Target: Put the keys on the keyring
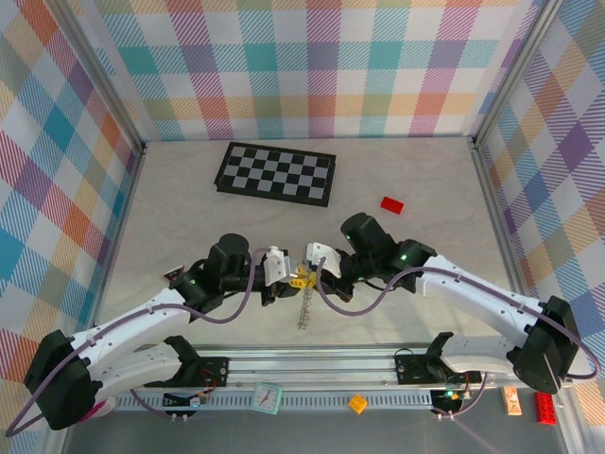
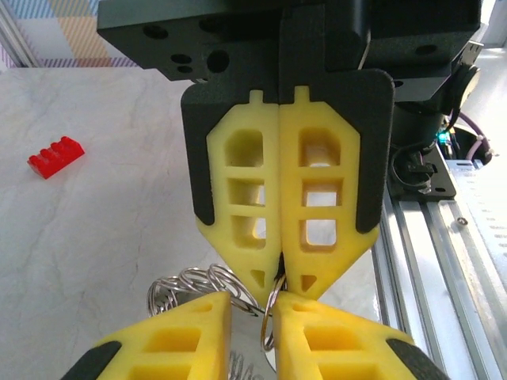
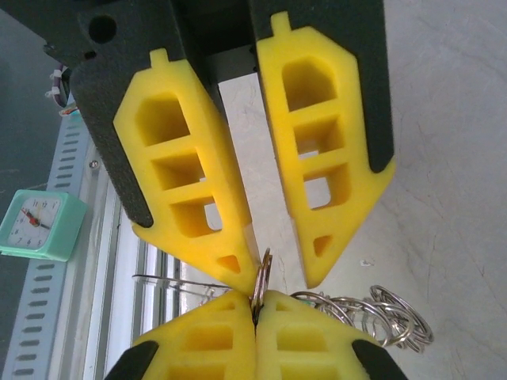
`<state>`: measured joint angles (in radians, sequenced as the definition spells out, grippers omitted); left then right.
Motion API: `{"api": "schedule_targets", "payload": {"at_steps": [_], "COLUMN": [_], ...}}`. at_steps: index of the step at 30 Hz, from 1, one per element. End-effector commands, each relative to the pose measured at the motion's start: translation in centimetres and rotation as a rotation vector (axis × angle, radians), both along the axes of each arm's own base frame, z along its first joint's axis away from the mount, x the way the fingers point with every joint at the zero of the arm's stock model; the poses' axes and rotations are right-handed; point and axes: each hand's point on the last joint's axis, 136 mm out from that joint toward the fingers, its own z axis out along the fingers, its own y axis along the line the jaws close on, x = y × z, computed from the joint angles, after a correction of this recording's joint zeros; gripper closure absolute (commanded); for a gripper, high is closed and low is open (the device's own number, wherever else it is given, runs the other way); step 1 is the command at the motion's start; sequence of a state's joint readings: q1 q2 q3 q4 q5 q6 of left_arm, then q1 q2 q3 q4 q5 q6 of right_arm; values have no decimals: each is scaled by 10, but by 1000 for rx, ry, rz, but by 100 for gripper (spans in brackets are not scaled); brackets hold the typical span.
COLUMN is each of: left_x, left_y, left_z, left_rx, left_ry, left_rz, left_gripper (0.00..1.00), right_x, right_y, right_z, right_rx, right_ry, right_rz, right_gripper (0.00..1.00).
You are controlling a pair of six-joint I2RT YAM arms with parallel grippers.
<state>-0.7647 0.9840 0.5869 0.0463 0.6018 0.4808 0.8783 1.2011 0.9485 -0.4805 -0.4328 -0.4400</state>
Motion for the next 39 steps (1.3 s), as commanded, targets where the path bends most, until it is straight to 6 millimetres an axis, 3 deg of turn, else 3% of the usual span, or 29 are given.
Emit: {"api": "schedule_targets", "payload": {"at_steps": [1, 7, 9, 11, 16, 25, 39], "left_x": [0, -4, -5, -4, -1, -1, -1], "left_y": [-3, -1, -1, -1, -2, 1, 0], "left_z": [8, 5, 5, 5, 7, 9, 12], "left_rx": [9, 28, 20, -8, -76, -127, -146], "left_ry": [-24, -14, -21, -23, -20, -14, -6], "left_rz": [-17, -34, -34, -24, 8, 37, 37], "left_gripper": [85, 100, 100, 100, 100, 100, 100], "right_x": [-14, -9, -5, -2, 5, 0, -1], "right_y": [7, 5, 1, -5, -14, -28, -14], "right_z": [15, 26, 26, 21, 9, 2, -2], "right_rx": [25, 87, 106, 120, 142, 183, 224], "right_ry": [-7, -48, -51, -37, -19, -13, 45], "right_rz": [89, 31, -11, -57, -155, -216, -189], "right_gripper": [100, 100, 88, 66, 51, 49, 53]}}
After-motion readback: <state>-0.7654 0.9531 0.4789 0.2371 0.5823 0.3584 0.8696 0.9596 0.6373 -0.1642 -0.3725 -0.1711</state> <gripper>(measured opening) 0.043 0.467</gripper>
